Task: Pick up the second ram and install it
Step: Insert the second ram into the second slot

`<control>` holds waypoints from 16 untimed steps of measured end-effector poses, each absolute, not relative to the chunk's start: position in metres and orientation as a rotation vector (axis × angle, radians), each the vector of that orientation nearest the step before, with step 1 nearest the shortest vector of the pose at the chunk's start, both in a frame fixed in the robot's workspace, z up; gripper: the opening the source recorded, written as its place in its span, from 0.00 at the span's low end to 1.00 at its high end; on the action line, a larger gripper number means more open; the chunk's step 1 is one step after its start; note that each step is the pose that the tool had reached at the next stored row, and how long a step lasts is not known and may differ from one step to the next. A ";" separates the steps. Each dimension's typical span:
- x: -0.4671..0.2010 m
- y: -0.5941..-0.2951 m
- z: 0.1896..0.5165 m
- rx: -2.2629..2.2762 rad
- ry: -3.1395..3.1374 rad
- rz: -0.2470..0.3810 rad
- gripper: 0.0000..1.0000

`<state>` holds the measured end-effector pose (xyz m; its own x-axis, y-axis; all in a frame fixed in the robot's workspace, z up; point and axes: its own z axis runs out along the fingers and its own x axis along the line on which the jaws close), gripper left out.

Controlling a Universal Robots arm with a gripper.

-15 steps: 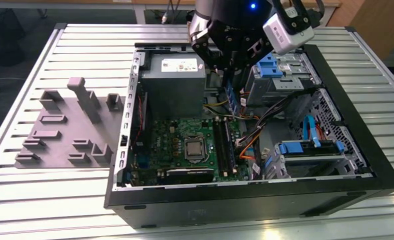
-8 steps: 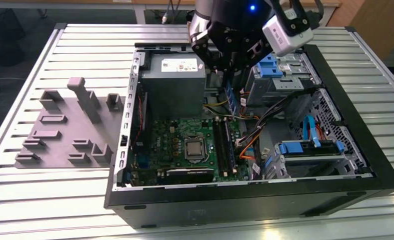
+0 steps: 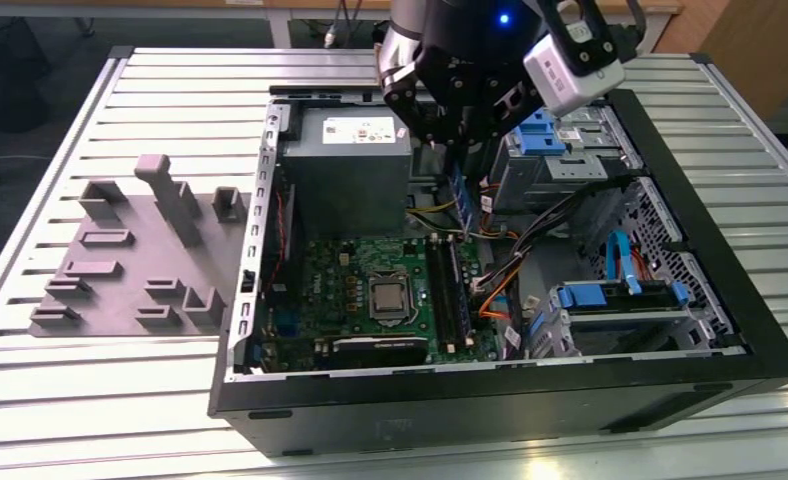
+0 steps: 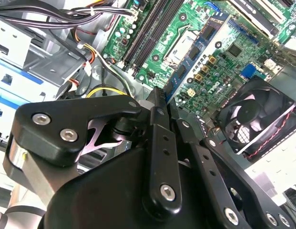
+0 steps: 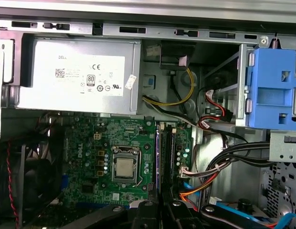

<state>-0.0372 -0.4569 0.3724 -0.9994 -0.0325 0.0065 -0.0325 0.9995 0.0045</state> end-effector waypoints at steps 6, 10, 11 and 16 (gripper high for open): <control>-0.037 -0.457 0.371 0.048 -3.135 -0.007 0.14; -0.037 -0.457 0.370 0.046 -3.135 -0.007 0.14; -0.037 -0.457 0.369 0.046 -3.135 -0.007 0.14; -0.037 -0.457 0.368 0.044 -3.135 -0.007 0.14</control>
